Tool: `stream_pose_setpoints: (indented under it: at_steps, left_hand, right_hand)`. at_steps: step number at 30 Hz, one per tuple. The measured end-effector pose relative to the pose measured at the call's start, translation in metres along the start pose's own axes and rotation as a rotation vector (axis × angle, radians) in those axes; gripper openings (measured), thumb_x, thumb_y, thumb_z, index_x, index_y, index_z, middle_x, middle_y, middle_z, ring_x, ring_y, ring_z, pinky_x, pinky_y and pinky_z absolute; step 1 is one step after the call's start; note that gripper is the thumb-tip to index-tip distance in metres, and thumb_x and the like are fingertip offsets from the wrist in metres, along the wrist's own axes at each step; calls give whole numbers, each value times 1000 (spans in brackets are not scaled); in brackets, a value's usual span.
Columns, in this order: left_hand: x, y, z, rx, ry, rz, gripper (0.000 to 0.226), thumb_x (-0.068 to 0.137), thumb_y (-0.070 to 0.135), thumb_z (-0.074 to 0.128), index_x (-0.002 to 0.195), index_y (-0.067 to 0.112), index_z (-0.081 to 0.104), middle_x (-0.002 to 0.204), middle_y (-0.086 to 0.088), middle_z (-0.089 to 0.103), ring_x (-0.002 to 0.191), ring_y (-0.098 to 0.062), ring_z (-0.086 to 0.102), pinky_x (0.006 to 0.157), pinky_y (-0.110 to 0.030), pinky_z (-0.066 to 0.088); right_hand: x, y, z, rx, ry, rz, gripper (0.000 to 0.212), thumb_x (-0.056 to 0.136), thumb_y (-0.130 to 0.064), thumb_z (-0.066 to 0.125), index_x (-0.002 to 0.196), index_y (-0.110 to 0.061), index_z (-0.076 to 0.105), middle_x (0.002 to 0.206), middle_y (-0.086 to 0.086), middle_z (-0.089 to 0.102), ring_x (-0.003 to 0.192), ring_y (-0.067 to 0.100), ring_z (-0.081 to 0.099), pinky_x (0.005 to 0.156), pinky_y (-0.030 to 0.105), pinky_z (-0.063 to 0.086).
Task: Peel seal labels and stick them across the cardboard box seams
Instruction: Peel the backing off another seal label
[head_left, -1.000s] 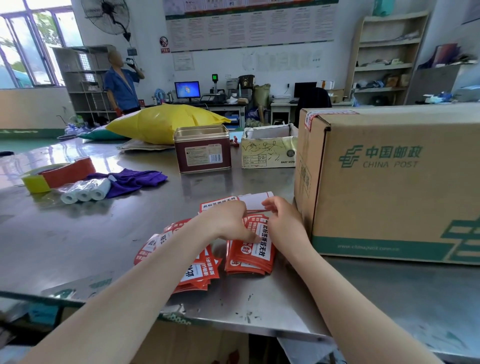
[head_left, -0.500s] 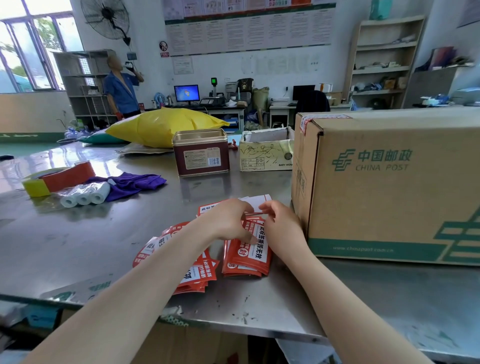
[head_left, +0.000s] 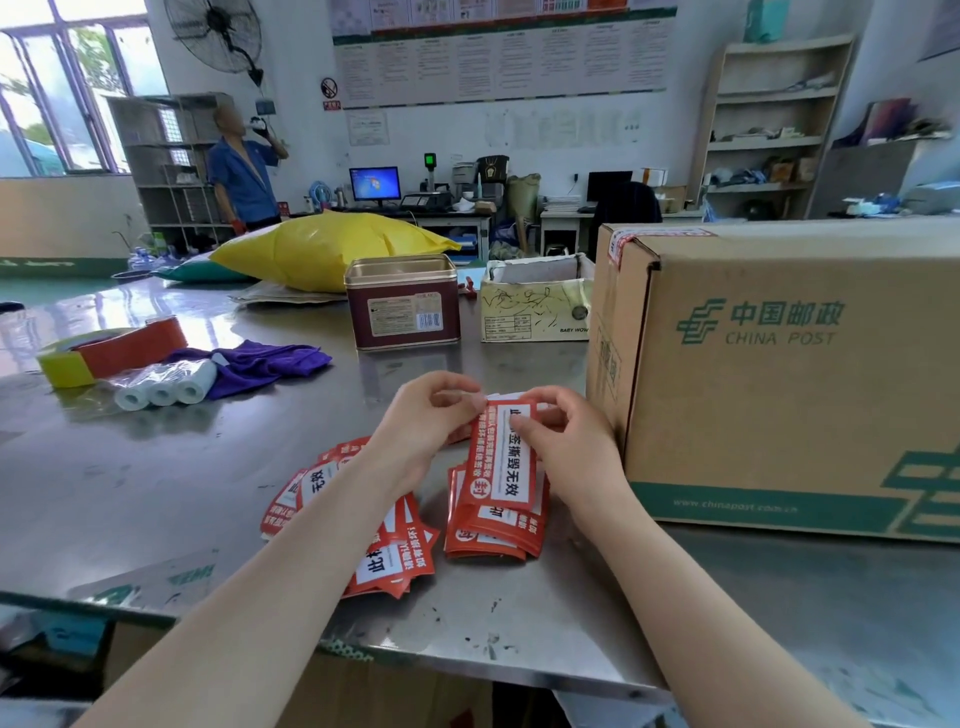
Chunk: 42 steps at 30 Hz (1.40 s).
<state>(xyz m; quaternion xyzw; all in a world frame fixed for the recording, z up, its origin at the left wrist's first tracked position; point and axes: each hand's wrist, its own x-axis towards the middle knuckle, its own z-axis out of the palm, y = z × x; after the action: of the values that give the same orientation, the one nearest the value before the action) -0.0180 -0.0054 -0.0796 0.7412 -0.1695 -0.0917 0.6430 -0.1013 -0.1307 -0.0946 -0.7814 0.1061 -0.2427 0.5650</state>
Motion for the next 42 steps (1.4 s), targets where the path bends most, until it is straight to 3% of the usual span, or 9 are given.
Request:
stream_pose_setpoints:
  at_steps: [7,14,17,19,21,25,29,34,42]
  left_hand:
    - [0,0,-6,-71,-239,-106,18,90,16,58,104,9,67,98,-10,72,93,-21,68,82,-30,54]
    - [0,-1,-6,-124,-103,-59,12,87,15,62,93,7,68,90,-9,74,87,-23,69,84,-35,54]
    - [-1,1,-7,-228,-9,-61,16,89,17,61,95,4,66,89,-11,73,79,-19,70,73,-29,56]
    - [-3,3,-6,-287,35,-49,15,90,17,59,96,4,64,89,-11,73,74,-15,71,62,-21,56]
    - [-5,4,-4,-320,4,-44,15,91,16,58,99,5,63,90,-12,72,74,-16,71,60,-21,56]
    - [-7,5,-6,-376,-169,-39,19,90,20,59,100,4,62,85,-10,67,71,-16,62,63,-23,54]
    - [-8,4,-9,-395,-346,-10,26,80,25,65,95,6,59,83,-9,62,72,-16,61,67,-25,54]
    - [-9,2,-11,-392,-408,19,24,75,16,66,93,5,56,81,-10,63,72,-16,64,69,-25,56]
    - [-8,1,-13,-467,-430,28,18,75,14,64,90,6,61,83,-10,64,79,-19,63,77,-29,56]
  right_hand:
    - [-6,-1,4,-82,122,-166,15,89,-26,57,101,-25,48,80,-17,55,68,-2,60,55,13,52]
    - [-8,-1,6,-98,163,-231,32,93,-27,51,122,-25,41,89,-11,60,75,0,63,56,14,52]
    - [-11,-2,7,-151,139,-258,41,91,-33,53,129,-26,39,103,-14,54,76,-7,57,53,7,47]
    - [-11,-3,10,-283,116,-314,40,89,-38,54,125,-25,44,114,-12,52,82,-4,56,55,5,46]
    - [-12,-4,13,-348,59,-349,37,86,-41,57,117,-23,50,119,-11,50,92,0,53,62,5,45]
    - [-14,-8,13,-251,-96,-204,29,79,-41,66,100,-27,51,100,-13,56,86,6,60,66,15,50]
    - [-12,-9,9,-118,-142,-169,20,78,-32,70,83,-32,50,92,-11,62,86,9,64,71,25,55]
    - [-11,-10,6,-19,-180,-139,23,76,-31,72,93,-22,60,96,-8,67,94,7,63,84,31,54]
    - [-11,-8,2,173,-190,-91,24,74,-26,74,93,-16,64,93,1,70,88,14,67,81,34,56]
